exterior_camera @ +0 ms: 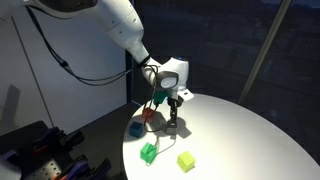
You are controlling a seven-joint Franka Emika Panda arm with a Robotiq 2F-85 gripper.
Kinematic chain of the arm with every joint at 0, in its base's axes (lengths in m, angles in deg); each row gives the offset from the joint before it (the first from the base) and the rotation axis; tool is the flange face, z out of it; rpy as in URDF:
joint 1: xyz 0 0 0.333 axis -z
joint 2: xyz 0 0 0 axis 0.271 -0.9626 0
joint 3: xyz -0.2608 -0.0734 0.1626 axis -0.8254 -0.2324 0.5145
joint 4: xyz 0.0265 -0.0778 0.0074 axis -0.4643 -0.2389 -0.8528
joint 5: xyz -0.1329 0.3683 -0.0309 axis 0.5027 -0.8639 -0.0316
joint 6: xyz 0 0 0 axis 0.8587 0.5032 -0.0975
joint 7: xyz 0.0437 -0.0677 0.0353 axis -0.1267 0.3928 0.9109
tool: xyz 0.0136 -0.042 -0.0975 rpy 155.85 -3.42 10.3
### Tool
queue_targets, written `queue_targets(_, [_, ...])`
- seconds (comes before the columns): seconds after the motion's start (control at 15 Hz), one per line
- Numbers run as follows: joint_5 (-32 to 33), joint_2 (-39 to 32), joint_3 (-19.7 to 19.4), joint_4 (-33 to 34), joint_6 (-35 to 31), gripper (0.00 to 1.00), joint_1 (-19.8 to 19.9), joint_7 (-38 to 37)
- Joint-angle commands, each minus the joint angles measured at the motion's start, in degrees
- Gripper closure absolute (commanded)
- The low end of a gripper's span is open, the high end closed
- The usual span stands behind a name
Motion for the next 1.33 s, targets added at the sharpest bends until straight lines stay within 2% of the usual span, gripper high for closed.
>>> queue_targets(0.0, [-1.03, -1.66, -0.2, 2.59, 1.66, 0.0, 0.23, -0.98])
queue_targets(1.27, [-1.2, -4.65, -0.07, 4.78, 2.44, 0.0, 0.85, -0.7])
